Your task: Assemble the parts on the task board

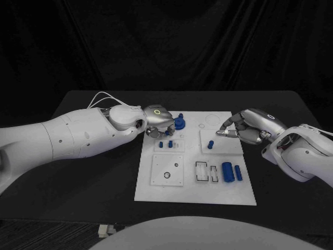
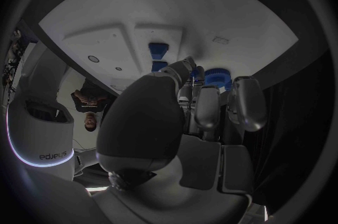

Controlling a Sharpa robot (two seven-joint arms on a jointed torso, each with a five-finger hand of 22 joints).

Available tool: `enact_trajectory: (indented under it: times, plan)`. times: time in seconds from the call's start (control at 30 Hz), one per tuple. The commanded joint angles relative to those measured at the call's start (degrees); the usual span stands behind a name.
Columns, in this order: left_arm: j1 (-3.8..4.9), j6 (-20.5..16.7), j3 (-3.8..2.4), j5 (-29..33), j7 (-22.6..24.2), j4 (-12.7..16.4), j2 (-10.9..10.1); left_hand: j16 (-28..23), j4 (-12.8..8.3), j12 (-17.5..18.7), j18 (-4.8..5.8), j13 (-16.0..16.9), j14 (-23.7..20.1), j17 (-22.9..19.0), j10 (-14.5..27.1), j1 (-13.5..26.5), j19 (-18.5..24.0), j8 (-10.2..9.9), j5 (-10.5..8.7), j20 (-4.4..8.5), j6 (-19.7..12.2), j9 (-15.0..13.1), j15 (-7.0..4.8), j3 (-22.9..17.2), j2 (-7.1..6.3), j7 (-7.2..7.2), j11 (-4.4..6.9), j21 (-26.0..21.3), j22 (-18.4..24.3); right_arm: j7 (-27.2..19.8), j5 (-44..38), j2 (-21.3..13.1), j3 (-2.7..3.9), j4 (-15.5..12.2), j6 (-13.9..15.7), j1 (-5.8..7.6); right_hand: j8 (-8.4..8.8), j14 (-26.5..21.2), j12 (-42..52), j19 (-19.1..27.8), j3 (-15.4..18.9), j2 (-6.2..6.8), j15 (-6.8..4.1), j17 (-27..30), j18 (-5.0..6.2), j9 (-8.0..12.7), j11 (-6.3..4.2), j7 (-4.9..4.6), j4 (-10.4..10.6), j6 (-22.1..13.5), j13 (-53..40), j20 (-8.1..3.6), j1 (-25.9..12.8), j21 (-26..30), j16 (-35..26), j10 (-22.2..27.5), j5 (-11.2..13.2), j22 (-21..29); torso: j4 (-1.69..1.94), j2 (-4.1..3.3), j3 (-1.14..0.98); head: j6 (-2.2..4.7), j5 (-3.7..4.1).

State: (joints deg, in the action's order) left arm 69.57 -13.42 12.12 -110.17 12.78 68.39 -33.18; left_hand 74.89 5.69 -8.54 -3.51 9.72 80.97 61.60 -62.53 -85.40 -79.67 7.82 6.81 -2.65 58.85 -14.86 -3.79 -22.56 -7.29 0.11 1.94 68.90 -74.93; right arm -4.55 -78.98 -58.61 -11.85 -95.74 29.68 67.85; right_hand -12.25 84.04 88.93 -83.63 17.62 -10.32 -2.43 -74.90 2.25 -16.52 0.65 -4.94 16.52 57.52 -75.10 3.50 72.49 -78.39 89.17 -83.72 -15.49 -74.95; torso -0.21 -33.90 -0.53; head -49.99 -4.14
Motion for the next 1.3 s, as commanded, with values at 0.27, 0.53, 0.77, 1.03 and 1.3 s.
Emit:
enact_trajectory:
  times: [0.27, 0.53, 0.77, 1.03, 1.3]
  plan:
    - [-0.4, -0.7, 0.06, 0.0, 0.9, 0.1, 0.3, -0.8, -0.3, -0.1, -0.92, 0.2, -0.7, -0.6, -1.3, 0.3, 0.5, -0.2, 0.63, 0.04, -0.2, 0.0, -0.05, -0.5, 0.23, 0.03, 0.29, -0.7, -9.0, 0.7, -0.1, 0.0, 0.03, 0.0, -0.3, -0.21, -0.13, 5.6, -0.2, -0.6, 0.3, -0.44, -0.5, -13.9, 0.62, 0.0, -0.03, 0.03, 0.1, 0.3, -13.5, -0.05, 0.2, 0.3, -0.2, -5.2, -0.2, -11.2, 0.01, -0.02, 0.0, -0.01, 0.0]
    - [-0.42, -1.7, 0.06, 0.0, 0.8, 0.2, 0.2, -0.8, -0.5, -0.3, -0.91, 0.3, -0.7, -0.7, -1.6, 0.1, 0.5, -0.2, 0.92, 0.01, -0.2, 0.0, -0.04, -0.6, 0.48, 0.11, 0.27, -0.8, -9.0, 0.8, -0.1, 0.1, 0.03, 0.1, -0.4, -0.29, -0.14, 5.5, -0.2, -0.6, 0.2, -0.52, -0.51, -13.9, 0.65, 0.0, -0.04, 0.04, 0.1, 0.3, -13.5, -0.06, 0.3, 0.4, -0.2, -5.2, -0.2, -11.2, 0.0, 0.02, -0.01, -0.01, 0.0]
    - [-0.43, -2.7, 0.06, 0.0, 0.6, 0.4, 0.1, -1.0, -0.5, -0.4, -0.93, 0.4, -0.8, -1.1, -1.8, 0.1, 0.6, -0.2, 1.02, 0.0, -0.1, 0.0, -0.04, -0.7, 0.65, 0.21, 0.17, -0.9, -9.0, 0.9, -0.1, 0.1, 0.03, 0.1, -0.6, -0.36, -0.14, 5.5, -0.2, -0.6, 0.2, -0.6, -0.51, -13.9, 0.66, 0.0, -0.05, 0.05, 0.1, 0.3, -13.5, -0.06, 0.4, 0.4, -0.2, -5.2, -0.2, -11.2, -0.01, -0.01, 0.0, -0.01, -0.13]
    - [-0.43, -2.8, 0.06, 0.0, 0.5, 0.8, 0.0, -1.2, -0.5, -0.4, -0.97, 0.4, -0.9, -1.4, -2.0, 0.2, 0.7, -0.1, 1.06, -0.01, -0.1, 0.0, -0.03, -0.6, 0.72, 0.31, 0.09, -1.1, -9.0, 1.0, -0.1, 0.2, 0.03, 0.2, -0.7, -0.41, -0.14, 5.5, -0.2, -0.6, 0.2, -0.6, -0.51, -13.9, 0.66, 0.0, -0.05, 0.05, 0.1, 0.3, -13.5, -0.06, 0.4, 0.4, -0.2, -5.2, -0.2, -11.2, 0.0, 0.0, -0.01, -0.01, -0.14]
    - [-0.43, -2.2, 0.06, 0.0, 0.5, 0.5, 0.3, -1.6, -0.6, -0.3, -1.03, 0.4, -1.1, -1.9, -1.8, 0.2, 0.9, -0.2, 1.07, -0.03, -0.2, 0.0, -0.01, -0.6, 0.63, 0.33, 0.03, -1.5, -8.9, 1.0, -0.1, 0.2, 0.03, 0.3, -0.8, -0.44, -0.13, 5.5, -0.3, -0.5, 0.2, -0.65, -0.52, -13.8, 0.7, 0.0, -0.05, 0.05, 0.0, 0.3, -13.4, -0.06, 0.4, 0.6, -0.3, -5.1, -0.3, -11.1, 0.01, 0.01, -0.01, -0.01, -0.15]
